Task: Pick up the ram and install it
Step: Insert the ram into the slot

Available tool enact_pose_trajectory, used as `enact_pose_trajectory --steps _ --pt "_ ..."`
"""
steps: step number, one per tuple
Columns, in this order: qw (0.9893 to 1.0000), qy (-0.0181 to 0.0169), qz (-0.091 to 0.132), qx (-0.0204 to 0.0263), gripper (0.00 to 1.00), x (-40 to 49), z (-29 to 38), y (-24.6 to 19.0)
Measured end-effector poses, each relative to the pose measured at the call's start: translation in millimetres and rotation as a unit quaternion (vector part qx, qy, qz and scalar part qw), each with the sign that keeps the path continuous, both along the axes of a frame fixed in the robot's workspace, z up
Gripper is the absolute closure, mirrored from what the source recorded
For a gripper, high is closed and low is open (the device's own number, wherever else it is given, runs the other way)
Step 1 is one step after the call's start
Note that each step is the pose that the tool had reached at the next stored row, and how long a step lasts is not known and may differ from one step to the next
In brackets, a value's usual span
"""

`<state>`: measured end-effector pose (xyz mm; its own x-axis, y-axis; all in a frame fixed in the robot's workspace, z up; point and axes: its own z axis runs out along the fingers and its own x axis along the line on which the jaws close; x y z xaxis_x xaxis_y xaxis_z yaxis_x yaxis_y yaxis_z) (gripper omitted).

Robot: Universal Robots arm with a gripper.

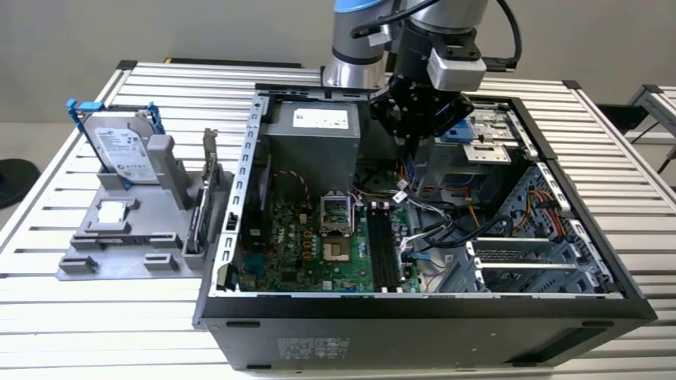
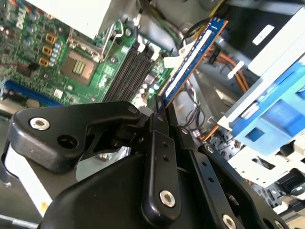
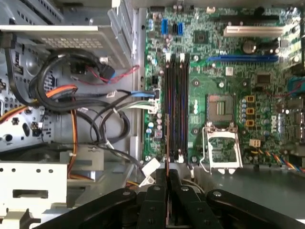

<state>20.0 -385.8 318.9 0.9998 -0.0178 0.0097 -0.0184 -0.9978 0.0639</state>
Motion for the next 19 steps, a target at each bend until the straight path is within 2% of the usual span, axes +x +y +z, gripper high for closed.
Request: enact_pose_trajectory --steps 2,4,11,19 --pt "1.0000 0.0004 0.000 0.0068 1.00 0.0 0.0 -0.4" --pt "0.9999 0.0012 0.000 0.0102 1.00 0.3 0.0 -1.2" --pt "0.9999 0.0041 0.000 0.0106 1.00 3.9 -0.1 -7.2" --pt "0.9999 0.0070 0.000 0.0110 1.00 4.8 -0.1 -21.8"
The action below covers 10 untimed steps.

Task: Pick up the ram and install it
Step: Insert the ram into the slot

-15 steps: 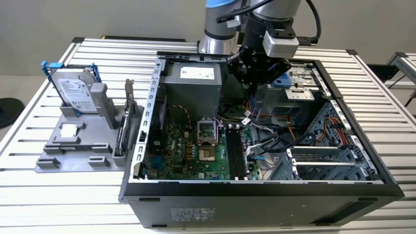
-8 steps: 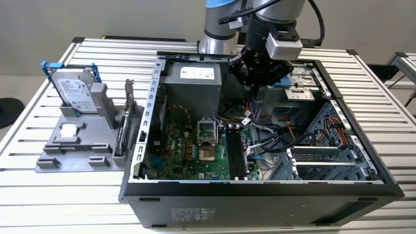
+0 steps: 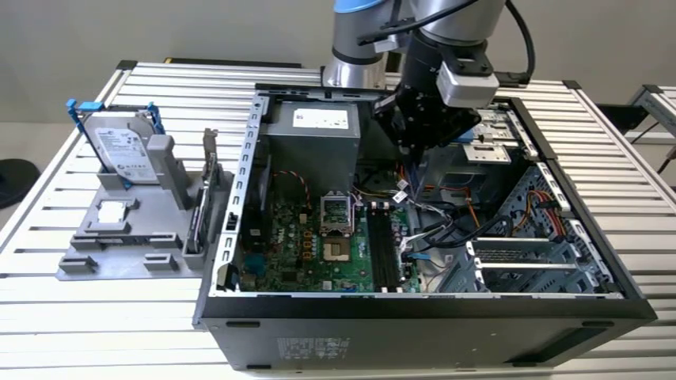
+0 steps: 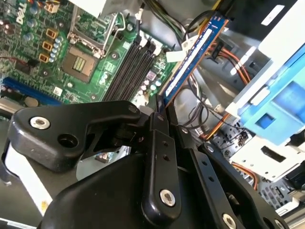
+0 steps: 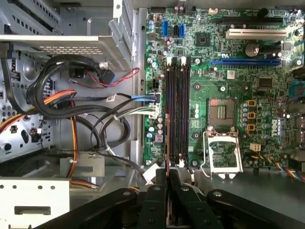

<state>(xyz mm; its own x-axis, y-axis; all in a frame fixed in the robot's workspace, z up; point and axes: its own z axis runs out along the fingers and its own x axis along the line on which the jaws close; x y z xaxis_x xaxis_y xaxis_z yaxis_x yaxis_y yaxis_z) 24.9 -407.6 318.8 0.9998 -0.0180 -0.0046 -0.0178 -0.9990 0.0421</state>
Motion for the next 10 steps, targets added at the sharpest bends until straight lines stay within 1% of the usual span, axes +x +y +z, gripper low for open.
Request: enact_pose_trajectory --steps 2,5,8,10 --pt "1.0000 0.0007 0.000 0.0000 1.00 0.2 0.0 -3.5" --pt "1.0000 0.0014 0.000 0.0001 1.00 0.2 -0.2 -7.8" --pt "1.0000 0.0018 0.000 0.0001 1.00 0.2 -0.5 -10.9" --pt "1.0000 0.0020 0.000 0.0001 1.00 0.1 -0.8 -12.0"
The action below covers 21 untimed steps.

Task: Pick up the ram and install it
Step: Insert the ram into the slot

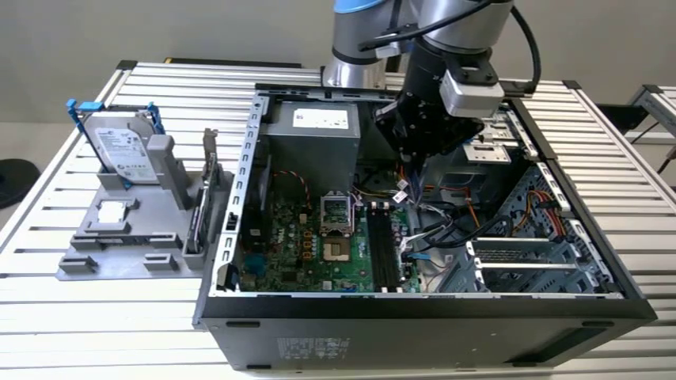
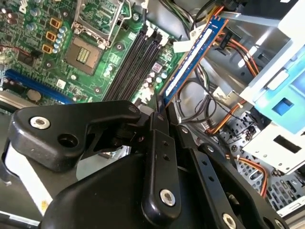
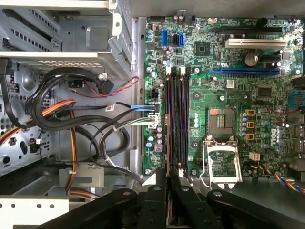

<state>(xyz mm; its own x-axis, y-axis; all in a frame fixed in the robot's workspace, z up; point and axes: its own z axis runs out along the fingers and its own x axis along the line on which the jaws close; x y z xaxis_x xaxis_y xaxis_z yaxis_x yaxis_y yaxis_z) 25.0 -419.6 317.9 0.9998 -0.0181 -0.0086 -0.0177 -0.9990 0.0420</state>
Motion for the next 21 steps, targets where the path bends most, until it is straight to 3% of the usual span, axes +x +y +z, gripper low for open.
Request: enact_pose_trajectory --steps 21 --pt "1.0000 0.0004 0.000 0.0000 1.00 0.1 -9.6 -3.3"
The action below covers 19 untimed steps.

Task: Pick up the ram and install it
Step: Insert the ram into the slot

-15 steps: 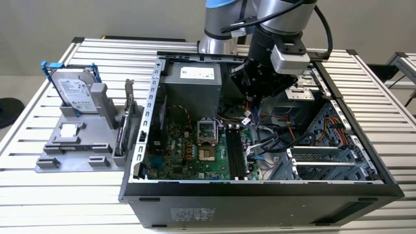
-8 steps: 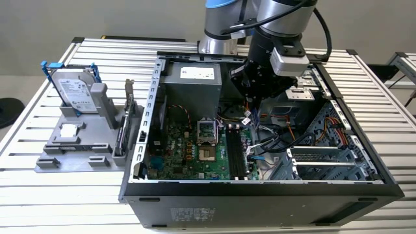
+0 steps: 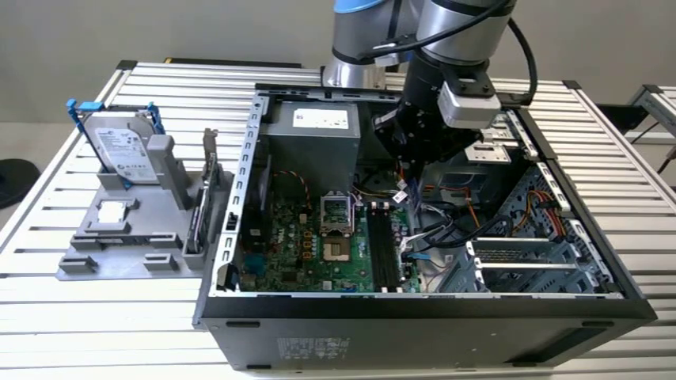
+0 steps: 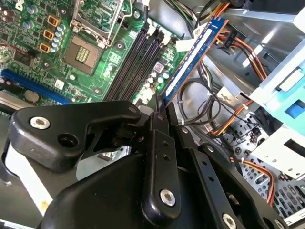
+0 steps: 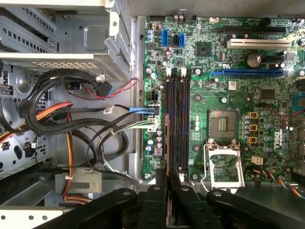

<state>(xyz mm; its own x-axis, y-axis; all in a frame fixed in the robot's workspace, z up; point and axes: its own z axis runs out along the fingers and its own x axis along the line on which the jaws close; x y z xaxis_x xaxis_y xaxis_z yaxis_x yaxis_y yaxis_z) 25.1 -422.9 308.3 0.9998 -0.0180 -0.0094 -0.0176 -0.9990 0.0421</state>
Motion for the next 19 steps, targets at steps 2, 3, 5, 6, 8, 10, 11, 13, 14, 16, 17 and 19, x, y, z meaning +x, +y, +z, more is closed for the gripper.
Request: enact_pose_trajectory --steps 2,3,5,6,8,10,11,13,14,16,17,19 --pt "1.0000 0.0002 0.000 0.0001 1.00 0.0 -1.2 -0.3" --pt "1.0000 0.0004 0.000 0.0000 1.00 0.0 -1.5 -0.4" --pt "1.0000 0.0009 0.000 0.0001 1.00 0.0 -2.6 -0.6" --pt "1.0000 0.0010 0.000 0.0000 1.00 0.0 -3.1 -0.7" --pt "1.0000 0.0013 0.000 0.0000 1.00 0.0 -4.2 -0.8" --pt "1.0000 0.0015 0.000 0.0000 1.00 0.0 -5.1 -0.9" --pt "1.0000 0.0015 0.000 0.0001 1.00 0.0 -5.7 -0.9" --pt "1.0000 0.0016 0.000 0.0000 1.00 0.0 -6.6 -0.9" --pt "1.0000 0.0016 0.000 0.0000 1.00 0.0 -7.0 -0.9" --pt "1.0000 0.0018 0.000 -0.0001 1.00 0.0 -7.4 -1.0" --pt "1.0000 0.0019 0.000 0.0000 1.00 0.0 -7.6 -0.9" --pt "1.0000 0.0019 0.000 0.0000 1.00 0.0 -7.6 -0.9"
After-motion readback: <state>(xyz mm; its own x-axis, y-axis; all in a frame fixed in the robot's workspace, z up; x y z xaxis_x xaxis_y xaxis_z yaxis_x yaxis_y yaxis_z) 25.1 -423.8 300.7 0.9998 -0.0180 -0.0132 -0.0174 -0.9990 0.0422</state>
